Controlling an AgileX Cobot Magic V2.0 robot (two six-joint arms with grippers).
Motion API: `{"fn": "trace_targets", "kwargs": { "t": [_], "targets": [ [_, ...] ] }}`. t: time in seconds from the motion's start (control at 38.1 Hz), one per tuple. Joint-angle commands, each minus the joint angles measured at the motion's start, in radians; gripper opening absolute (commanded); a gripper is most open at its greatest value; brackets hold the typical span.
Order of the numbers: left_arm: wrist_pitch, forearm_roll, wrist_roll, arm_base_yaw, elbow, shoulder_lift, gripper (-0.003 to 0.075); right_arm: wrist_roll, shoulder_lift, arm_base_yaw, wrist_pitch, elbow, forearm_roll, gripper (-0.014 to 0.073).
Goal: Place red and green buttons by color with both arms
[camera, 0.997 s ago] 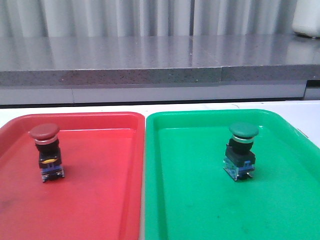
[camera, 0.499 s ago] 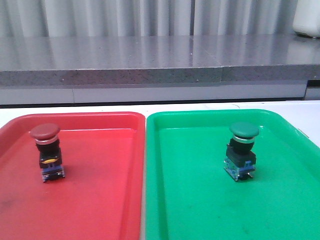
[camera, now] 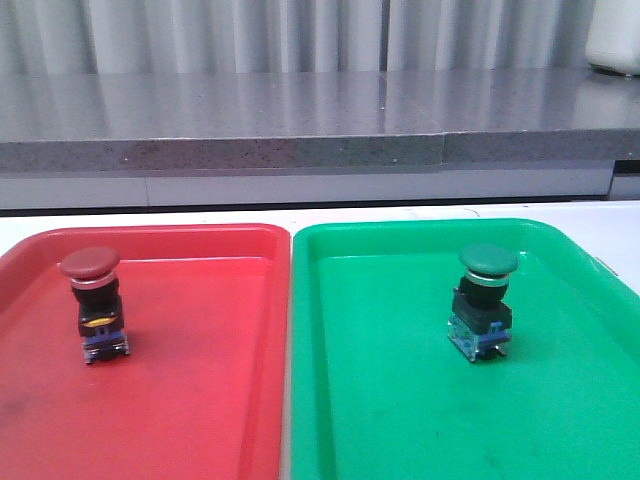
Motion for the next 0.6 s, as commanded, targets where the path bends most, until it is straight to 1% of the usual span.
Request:
{"fn": "trace_targets", "kwargs": {
  "t": [0.0,0.21,0.31,0.37,0.58],
  "targets": [
    [-0.083,-0.006,0.000,0.002,-0.025,0.012,-0.0020,-0.009,0.011,-0.008,-0.078,-0.026,-0.017,-0.0068],
    [-0.085,-0.006,0.000,0.002,-0.023,0.012,-0.0020,-0.009,0.011,-0.008,-0.078,-0.026,-0.017,-0.0068],
    [-0.126,-0.011,0.000,0.010,0.041,-0.023,-0.0020,-0.009,0.011,-0.008,-0.078,-0.026,-0.017,-0.0068],
    [-0.126,-0.023,0.000,0.022,0.081,-0.048,-0.0020,-0.009,0.011,-0.008,-0.078,-0.026,-0.017,-0.0068],
    [-0.142,-0.062,0.000,0.057,0.211,-0.045,-0.0020,-0.009,0.011,-0.008,-0.079,-0.026,-0.017,-0.0068]
  ]
}}
